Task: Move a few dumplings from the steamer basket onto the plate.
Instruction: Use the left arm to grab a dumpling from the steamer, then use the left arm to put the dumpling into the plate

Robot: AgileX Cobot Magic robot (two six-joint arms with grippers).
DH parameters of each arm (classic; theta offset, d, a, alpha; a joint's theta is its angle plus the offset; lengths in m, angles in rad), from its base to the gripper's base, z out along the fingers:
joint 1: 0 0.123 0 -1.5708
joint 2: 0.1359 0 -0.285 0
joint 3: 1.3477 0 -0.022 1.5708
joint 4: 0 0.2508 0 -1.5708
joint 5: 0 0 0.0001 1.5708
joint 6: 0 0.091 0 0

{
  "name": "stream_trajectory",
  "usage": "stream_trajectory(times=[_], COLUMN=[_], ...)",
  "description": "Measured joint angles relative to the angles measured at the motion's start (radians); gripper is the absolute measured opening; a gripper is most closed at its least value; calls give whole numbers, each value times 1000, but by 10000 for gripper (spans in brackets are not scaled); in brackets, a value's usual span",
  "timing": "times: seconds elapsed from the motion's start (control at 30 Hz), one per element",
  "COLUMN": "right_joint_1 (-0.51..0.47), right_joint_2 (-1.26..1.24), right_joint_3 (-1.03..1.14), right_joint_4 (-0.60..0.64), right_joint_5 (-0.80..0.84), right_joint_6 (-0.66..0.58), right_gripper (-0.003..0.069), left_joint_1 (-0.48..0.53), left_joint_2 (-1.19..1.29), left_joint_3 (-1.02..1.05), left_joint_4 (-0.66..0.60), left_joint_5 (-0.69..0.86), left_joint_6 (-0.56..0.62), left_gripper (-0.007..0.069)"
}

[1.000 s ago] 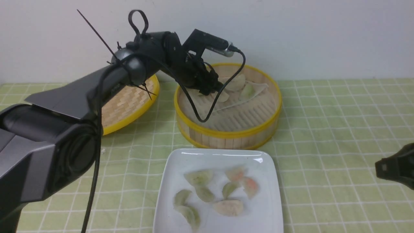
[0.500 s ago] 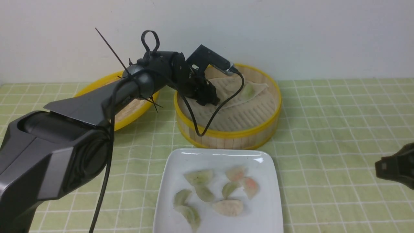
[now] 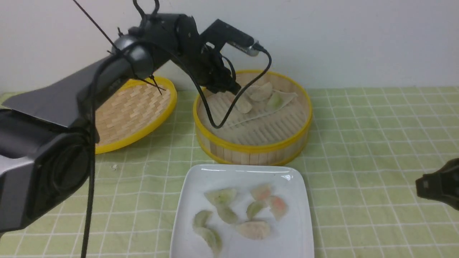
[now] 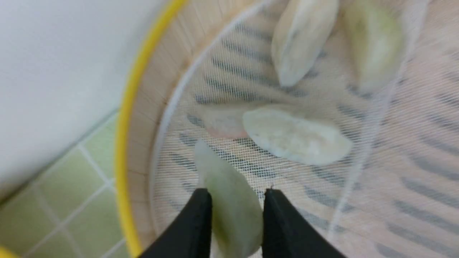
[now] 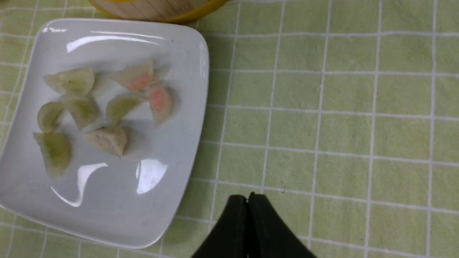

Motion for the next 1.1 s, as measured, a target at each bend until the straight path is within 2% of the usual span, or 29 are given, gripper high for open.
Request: stream_trajectory(times=[0.33, 0.47, 0.63, 0.77, 0.97, 1.1], right_joint_1=[0, 0, 0, 0, 0, 0], right_joint_2=[0, 0, 0, 0, 0, 0], right_joint_3=[0, 0, 0, 0, 0, 0], right_joint_4=[31, 33, 34, 34, 46, 48], right_joint_5=[2, 2, 3, 8, 9, 19], right_joint_6=[-4, -5, -10, -11, -11, -22], right_gripper=[-16, -16, -16, -16, -16, -16], left_joint_1=[-1, -1, -7, -23, -99, -148], left_joint_2=[-198, -229, -277, -355, -444, -430], left_joint_3=[0, 2, 68, 251, 591, 715], left_joint_4=[-95, -137, -176, -178, -183, -187], left_joint_5=[398, 420, 425, 425, 423, 413], left_joint_6=[-3, -22, -122, -142, -147, -143], left_gripper=[162, 162, 160, 151, 151, 151])
